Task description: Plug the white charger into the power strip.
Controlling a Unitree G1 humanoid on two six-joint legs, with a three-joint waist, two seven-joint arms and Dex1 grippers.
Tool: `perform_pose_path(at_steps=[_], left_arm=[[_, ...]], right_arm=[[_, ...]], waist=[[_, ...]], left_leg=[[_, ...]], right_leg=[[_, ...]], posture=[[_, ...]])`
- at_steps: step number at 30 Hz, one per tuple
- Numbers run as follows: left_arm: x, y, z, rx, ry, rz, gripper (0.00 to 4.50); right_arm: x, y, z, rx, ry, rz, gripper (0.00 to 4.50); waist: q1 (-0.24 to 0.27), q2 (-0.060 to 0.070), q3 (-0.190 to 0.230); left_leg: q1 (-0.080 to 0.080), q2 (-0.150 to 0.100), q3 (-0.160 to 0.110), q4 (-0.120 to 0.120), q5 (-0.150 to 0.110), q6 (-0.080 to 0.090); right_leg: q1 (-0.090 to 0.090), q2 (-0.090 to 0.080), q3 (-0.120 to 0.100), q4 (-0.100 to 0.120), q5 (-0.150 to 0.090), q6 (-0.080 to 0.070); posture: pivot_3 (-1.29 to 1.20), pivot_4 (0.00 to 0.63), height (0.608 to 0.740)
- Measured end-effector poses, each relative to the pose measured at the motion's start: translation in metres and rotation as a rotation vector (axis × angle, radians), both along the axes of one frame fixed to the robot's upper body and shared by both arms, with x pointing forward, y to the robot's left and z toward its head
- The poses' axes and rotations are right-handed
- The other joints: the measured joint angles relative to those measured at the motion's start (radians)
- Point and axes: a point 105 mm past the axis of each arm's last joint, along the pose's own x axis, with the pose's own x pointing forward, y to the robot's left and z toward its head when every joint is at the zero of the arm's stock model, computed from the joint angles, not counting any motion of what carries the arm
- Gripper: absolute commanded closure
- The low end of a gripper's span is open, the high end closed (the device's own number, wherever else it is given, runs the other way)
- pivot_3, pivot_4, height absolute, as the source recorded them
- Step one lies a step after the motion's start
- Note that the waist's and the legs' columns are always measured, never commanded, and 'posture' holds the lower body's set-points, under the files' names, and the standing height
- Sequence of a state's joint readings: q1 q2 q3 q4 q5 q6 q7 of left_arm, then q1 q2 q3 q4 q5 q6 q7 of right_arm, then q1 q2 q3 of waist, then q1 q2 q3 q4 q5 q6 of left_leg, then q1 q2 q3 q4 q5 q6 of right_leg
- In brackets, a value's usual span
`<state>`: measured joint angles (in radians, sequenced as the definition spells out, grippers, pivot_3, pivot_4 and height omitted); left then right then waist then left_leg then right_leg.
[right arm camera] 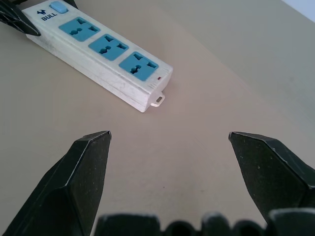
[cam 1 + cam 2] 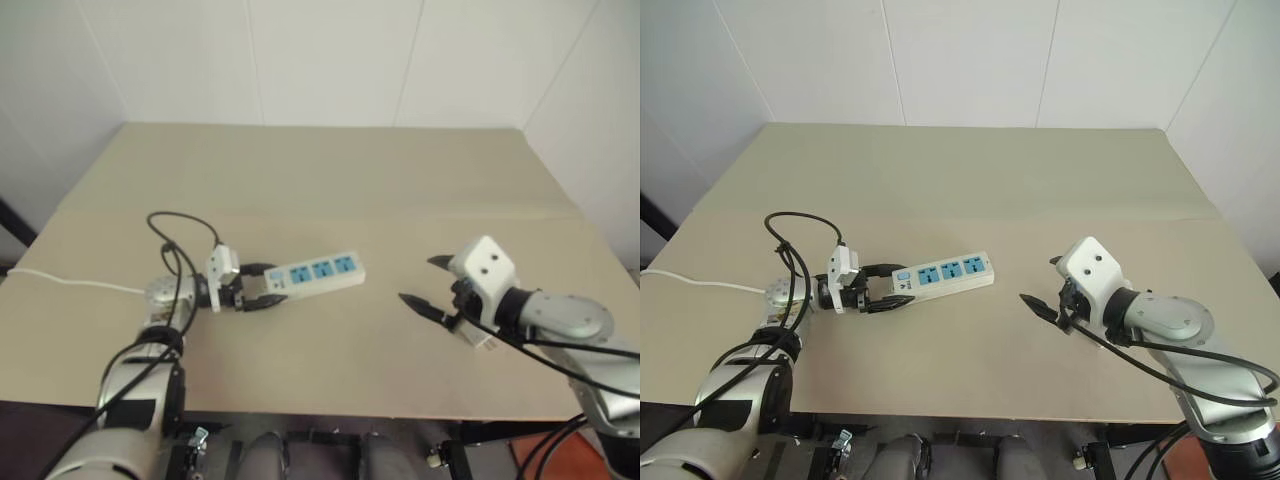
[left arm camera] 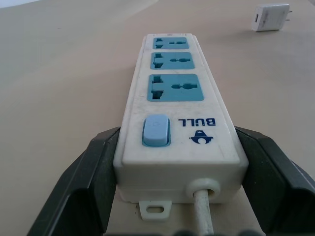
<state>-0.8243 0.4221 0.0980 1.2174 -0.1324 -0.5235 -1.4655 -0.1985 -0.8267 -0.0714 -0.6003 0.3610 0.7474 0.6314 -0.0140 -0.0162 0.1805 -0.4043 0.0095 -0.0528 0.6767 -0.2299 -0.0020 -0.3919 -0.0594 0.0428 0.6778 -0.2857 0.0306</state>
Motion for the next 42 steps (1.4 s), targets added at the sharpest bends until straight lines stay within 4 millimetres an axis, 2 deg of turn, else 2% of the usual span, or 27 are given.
perform_pose_path(at_steps=[2,7,10,14,20,26,29,42], left_arm=[[-0.001,0.001,0.001,0.013,-0.001,-0.012,1.26],[-0.007,-0.003,0.001,0.038,0.007,-0.092,1.26],[-0.011,-0.005,0.001,0.056,0.006,-0.139,1.26],[-0.012,-0.011,0.003,0.086,-0.01,-0.184,1.26],[-0.014,-0.02,0.005,0.111,-0.044,-0.233,1.26],[-0.014,-0.027,0.007,0.098,-0.053,-0.258,1.26],[-0.014,-0.032,0.007,0.093,-0.055,-0.27,1.26],[-0.015,-0.037,0.007,0.099,-0.073,-0.286,1.26]], right_arm=[[0.001,-0.001,0.006,-0.008,0.023,-0.001,0.0],[0.002,-0.016,0.036,-0.095,0.107,-0.043,0.0],[0.0,-0.018,0.053,-0.131,0.155,-0.051,0.0],[-0.005,-0.027,0.063,-0.249,0.328,-0.088,0.0],[0.002,-0.031,0.041,-0.303,0.597,-0.144,0.0],[0.008,-0.036,0.018,-0.303,0.754,-0.219,0.0],[0.012,-0.039,0.008,-0.296,0.799,-0.26,0.0],[0.024,-0.053,-0.013,-0.299,0.848,-0.375,0.0]], waist=[[-0.001,0.0,0.0],[0.0,0.0,0.0],[0.001,0.0,0.0],[0.002,0.0,0.0],[0.002,0.0,0.0],[0.013,0.001,0.0],[0.019,0.001,0.0],[0.023,0.001,0.0]], left_leg=[[0.0,0.0,0.0,0.0,0.0,0.0],[-0.001,0.001,0.0,-0.001,0.0,0.0],[-0.002,0.001,0.0,-0.002,0.0,0.0],[-0.003,0.001,0.0,-0.003,-0.001,0.001],[-0.005,0.001,0.001,-0.003,-0.002,0.002],[-0.015,-0.001,0.0,-0.001,-0.002,0.002],[-0.017,-0.002,0.0,0.0,-0.002,0.002],[-0.017,-0.002,0.0,0.001,-0.002,0.002]], right_leg=[[0.0,0.0,0.0,0.0,0.0,0.0],[0.0,0.0,-0.001,-0.003,0.0,0.0],[0.0,0.0,-0.001,-0.004,0.0,0.0],[-0.001,-0.001,-0.001,-0.007,0.0,0.0],[-0.002,-0.001,-0.001,-0.012,0.0,0.0],[-0.012,-0.003,-0.001,-0.008,0.0,0.0],[-0.014,-0.003,-0.001,-0.008,0.0,0.0],[-0.014,-0.003,-0.001,-0.006,0.0,0.0]], posture=[[0.0,0.15,0.74],[0.0,0.15,0.74],[0.0,0.15,0.74],[0.0,0.15,0.74],[0.0,0.15,0.74],[0.0,0.15,0.74],[0.0,0.15,0.74],[0.0,0.15,0.74]])
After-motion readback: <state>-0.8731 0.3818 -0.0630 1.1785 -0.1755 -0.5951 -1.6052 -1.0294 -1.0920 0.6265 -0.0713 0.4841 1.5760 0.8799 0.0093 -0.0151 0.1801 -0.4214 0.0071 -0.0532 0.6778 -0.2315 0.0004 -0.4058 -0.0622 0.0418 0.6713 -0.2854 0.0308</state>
